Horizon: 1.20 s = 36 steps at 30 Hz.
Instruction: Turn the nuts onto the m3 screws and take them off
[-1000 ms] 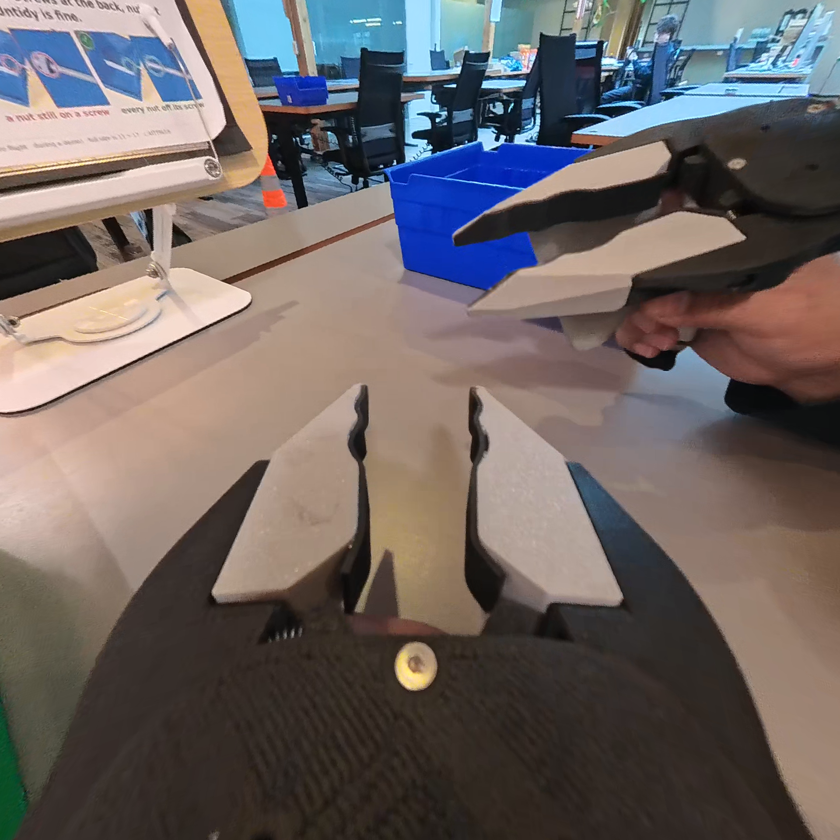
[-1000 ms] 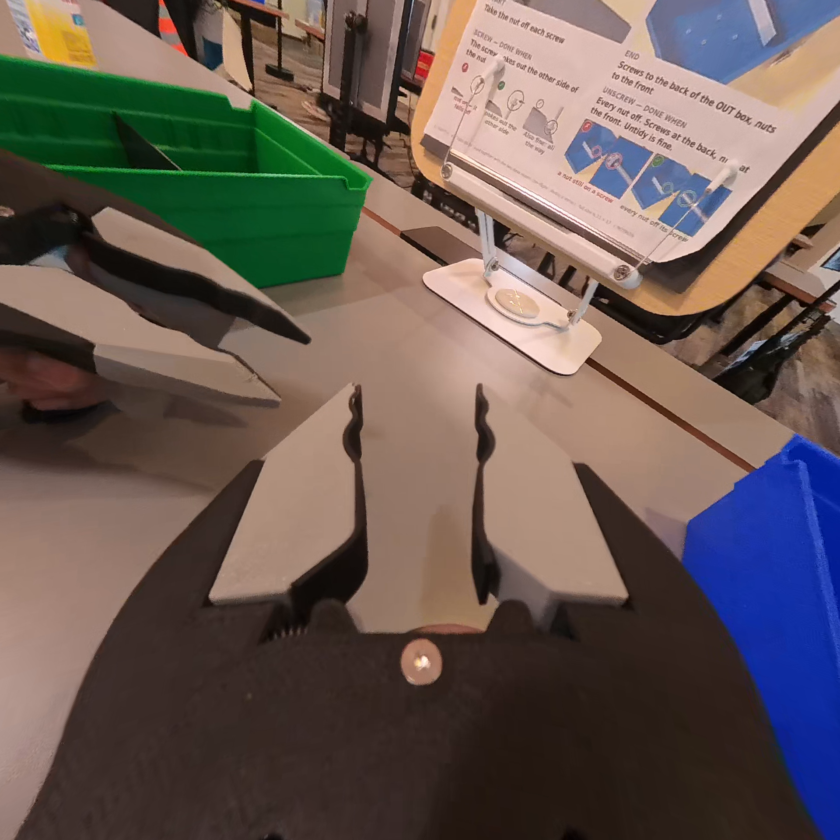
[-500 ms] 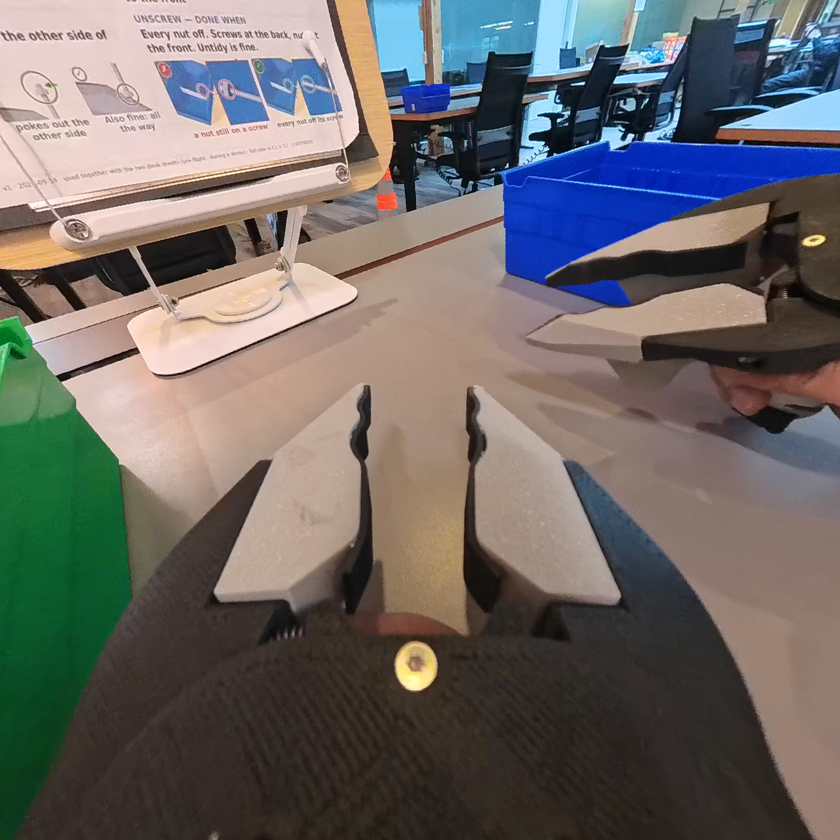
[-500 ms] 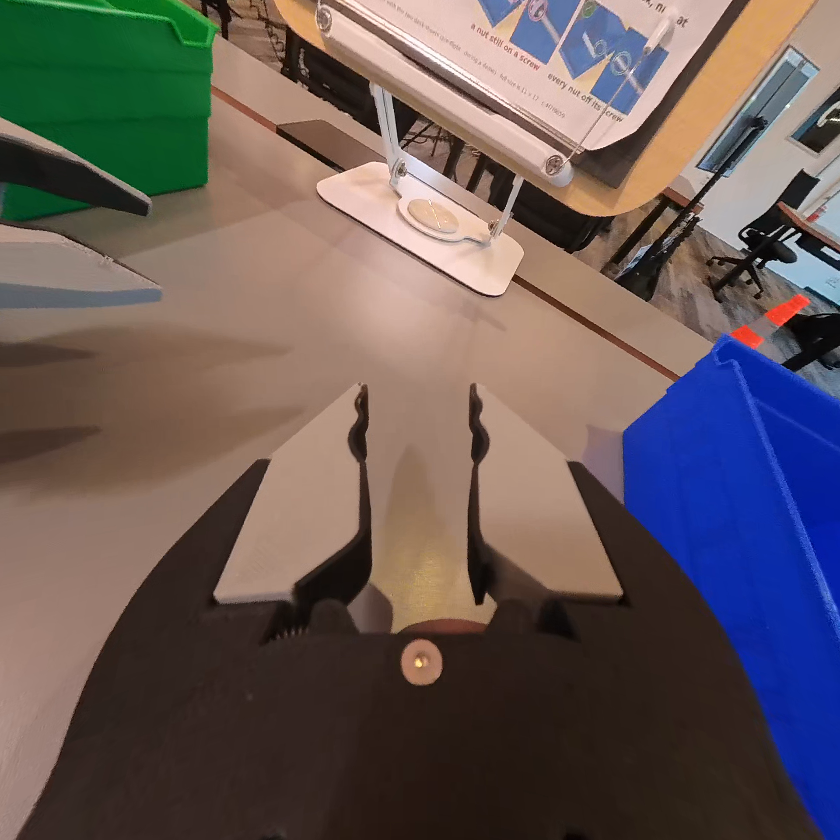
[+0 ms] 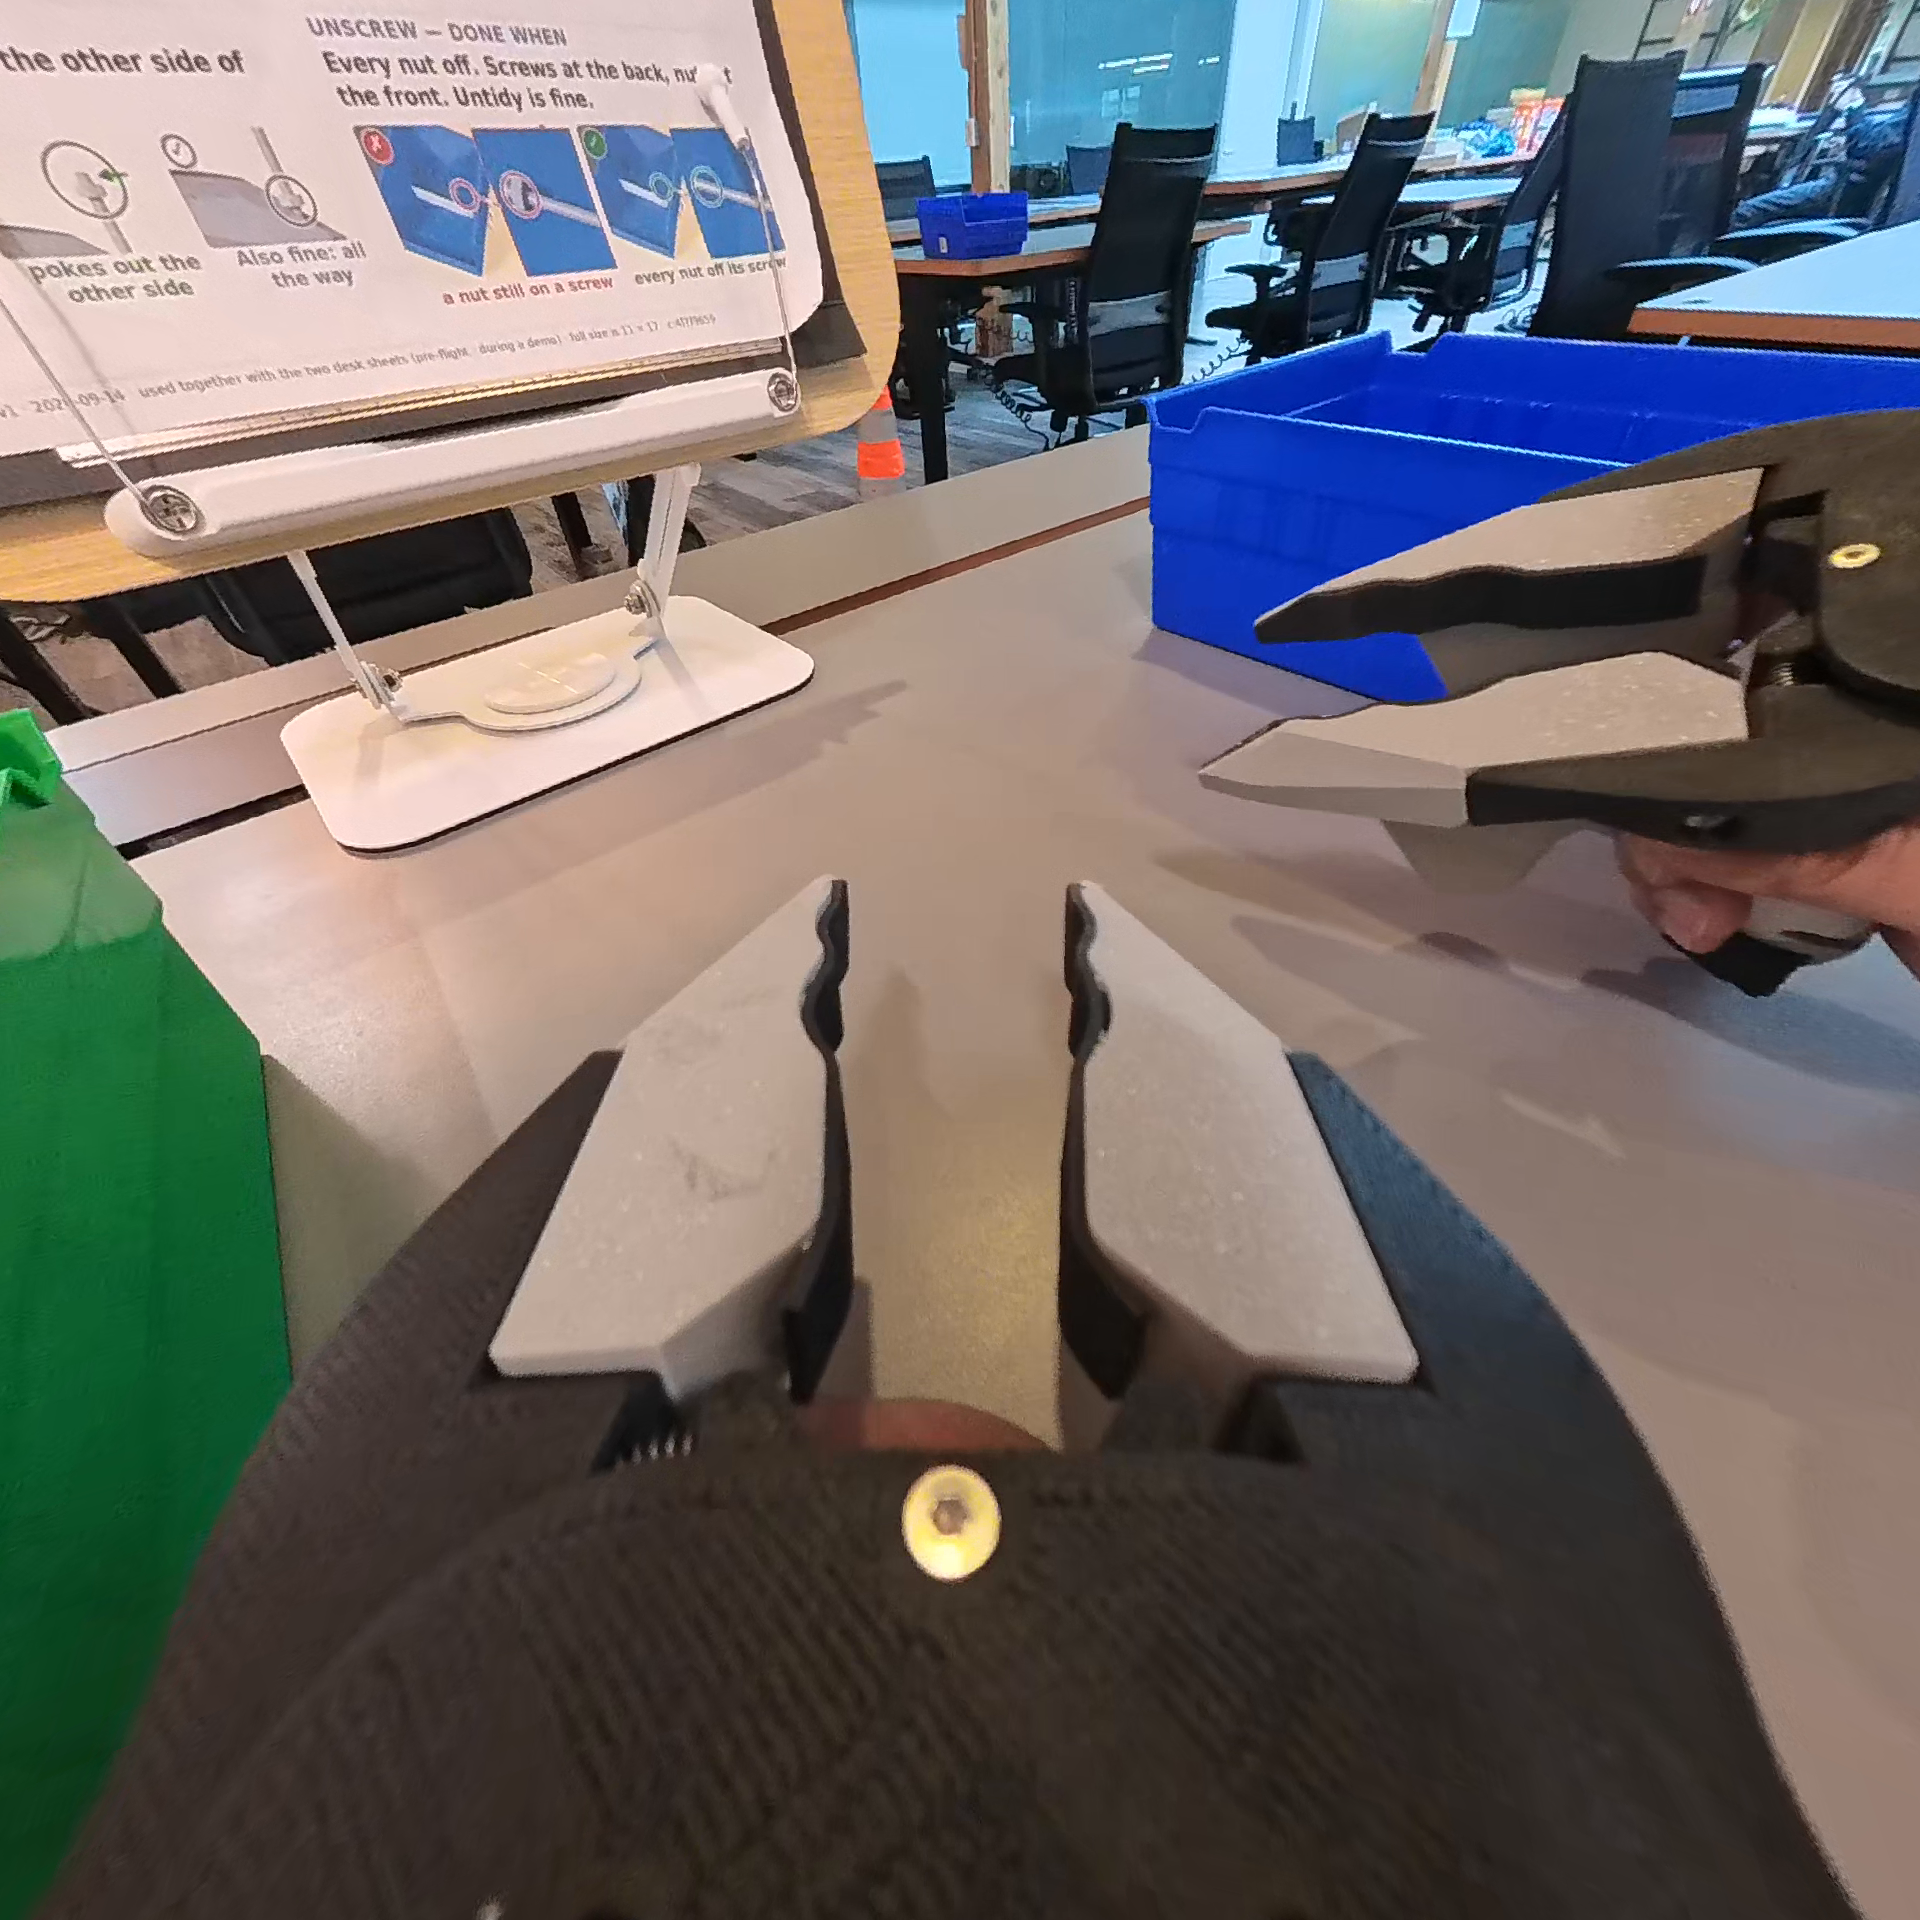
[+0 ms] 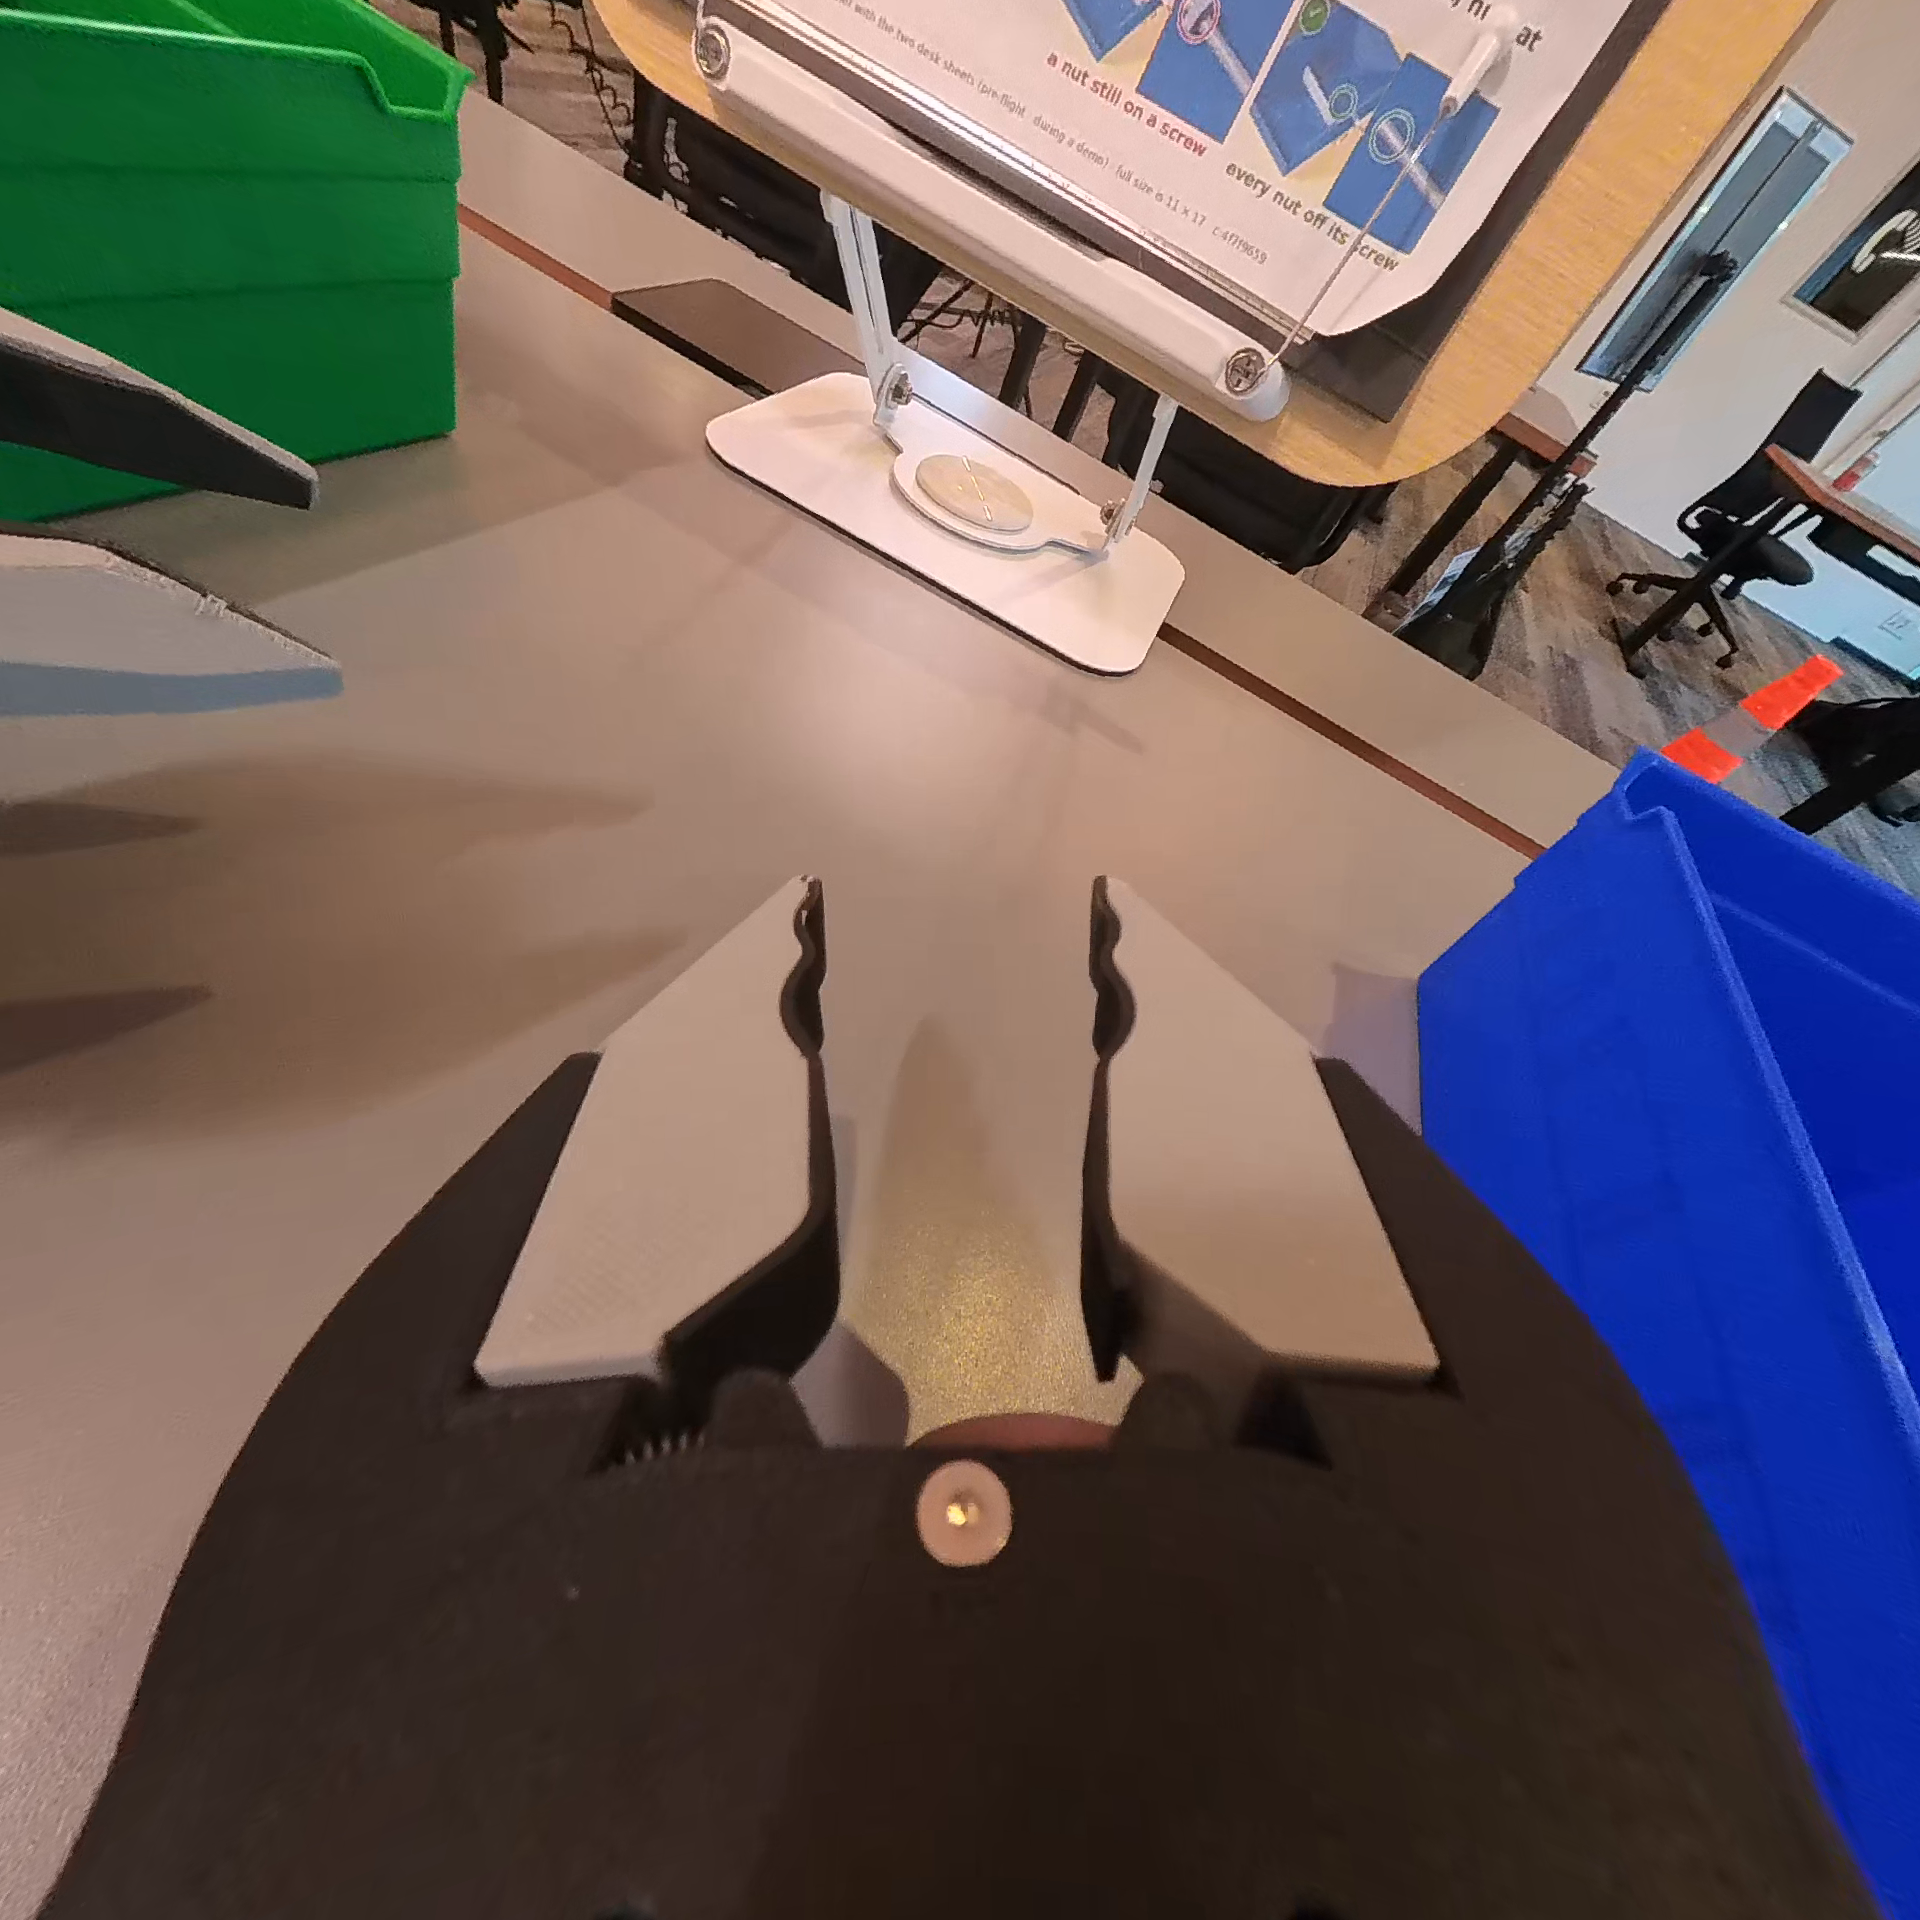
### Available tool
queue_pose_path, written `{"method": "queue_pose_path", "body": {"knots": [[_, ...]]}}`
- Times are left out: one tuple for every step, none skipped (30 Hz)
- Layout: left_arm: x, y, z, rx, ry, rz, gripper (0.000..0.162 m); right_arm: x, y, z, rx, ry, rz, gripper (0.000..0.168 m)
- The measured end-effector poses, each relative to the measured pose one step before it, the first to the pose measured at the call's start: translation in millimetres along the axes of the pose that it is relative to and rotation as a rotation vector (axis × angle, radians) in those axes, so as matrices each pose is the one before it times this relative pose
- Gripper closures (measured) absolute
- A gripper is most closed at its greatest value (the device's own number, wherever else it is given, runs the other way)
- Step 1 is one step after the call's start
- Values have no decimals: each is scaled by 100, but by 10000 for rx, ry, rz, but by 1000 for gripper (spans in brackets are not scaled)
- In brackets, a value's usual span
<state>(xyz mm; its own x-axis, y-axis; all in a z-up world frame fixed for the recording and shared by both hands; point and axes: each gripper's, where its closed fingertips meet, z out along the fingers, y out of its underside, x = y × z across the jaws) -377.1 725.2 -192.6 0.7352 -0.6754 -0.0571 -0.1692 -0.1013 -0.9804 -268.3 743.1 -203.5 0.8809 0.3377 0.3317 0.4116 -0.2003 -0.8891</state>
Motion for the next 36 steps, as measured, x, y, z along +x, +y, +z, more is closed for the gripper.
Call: {"method": "queue_pose_path", "body": {"knots": [[-9,10,6,-10,-14,5,123,-25,-10,5,7,-15,5,119],[-57,14,18,-14,-46,-10,125,-38,-5,-5,-4,-8,-5,118],[-132,40,32,-28,-98,-33,129,-40,-27,-17,6,-5,-13,118],[-110,45,35,-41,-78,-23,131,-61,-46,-24,19,-12,-19,117],[-60,41,26,-27,-35,-19,131,-65,-60,-33,24,-16,-22,117],[5,1,2,0,18,-11,131,-74,-66,-45,20,-17,-25,115],[17,-14,-9,14,22,-11,130,-87,-77,-56,22,-25,-21,114],[-31,4,-5,-1,-7,-21,130,-91,-105,-58,40,-30,-14,114],[-24,11,11,-9,-2,-28,130,-117,-97,-54,42,-28,-13,114],[-50,16,10,-12,-11,-29,130,-105,-75,-41,30,-27,-22,113],[-29,7,4,-6,-14,-16,132,-124,-51,-11,16,-39,-37,111],[-3,4,-2,-3,-1,2,132,-129,11,-4,-5,-39,-45,109],[13,3,1,-4,-9,15,134,-152,34,17,-22,-59,-54,106],[12,7,10,-9,-15,26,137,-160,73,13,-43,-74,-24,100],[-14,12,15,-14,-32,21,139,-145,71,13,-53,-83,17,94],[-54,18,25,-20,-62,-2,140,-38,21,13,-28,-34,48,90],[-41,32,26,-23,-40,4,143,45,-26,-21,9,6,28,87],[-38,24,19,-22,-25,-1,146,94,-51,-33,30,36,1,84],[-28,18,17,-17,-19,-14,150,69,-59,-52,29,21,-12,82],[-44,13,4,-10,-18,-23,153,-14,-44,-50,19,-23,-10,81],[-14,15,15,-5,-1,-20,155,-73,-22,-45,5,-56,-3,81],[-25,5,8,-4,-2,-18,156,-108,-7,-27,-3,-63,-8,80],[-46,5,-6,-2,-26,-17,157,-131,5,-32,-11,-71,-26,80],[-5,3,5,-3,-1,-5,161,-200,42,-27,-29,-115,-32,79],[26,-6,3,4,22,7,162,-304,64,-48,-40,-190,-25,79],[20,-10,-9,9,8,6,162,-238,29,-15,-27,-149,17,80],[-4,-1,6,0,-7,3,162,-173,28,-22,-22,-108,12,80],[-12,16,16,-16,-12,-3,162,-150,24,-20,-19,-104,-12,81],[-36,35,17,-22,-14,-13,162,-121,-6,-51,-4,-83,-29,83],[-39,13,21,-13,-20,-20,162,-202,-60,-96,27,-125,-99,95],[-101,17,13,-15,-61,-24,162,-438,-76,-164,41,-261,-195,127],[-155,36,30,-24,-99,-30,162,-550,-161,-187,81,-311,-195,161],[-145,32,30,-30,-97,-28,162,-339,-229,-151,108,-153,-129,168],[-91,34,30,-24,-60,-22,162,-23,-195,-84,73,61,-134,168],[-86,18,21,-17,-47,-25,162,77,-111,-68,18,127,-181,168],[-120,37,45,-29,-69,-35,162,80,-88,-66,21,121,-166,168]]}}
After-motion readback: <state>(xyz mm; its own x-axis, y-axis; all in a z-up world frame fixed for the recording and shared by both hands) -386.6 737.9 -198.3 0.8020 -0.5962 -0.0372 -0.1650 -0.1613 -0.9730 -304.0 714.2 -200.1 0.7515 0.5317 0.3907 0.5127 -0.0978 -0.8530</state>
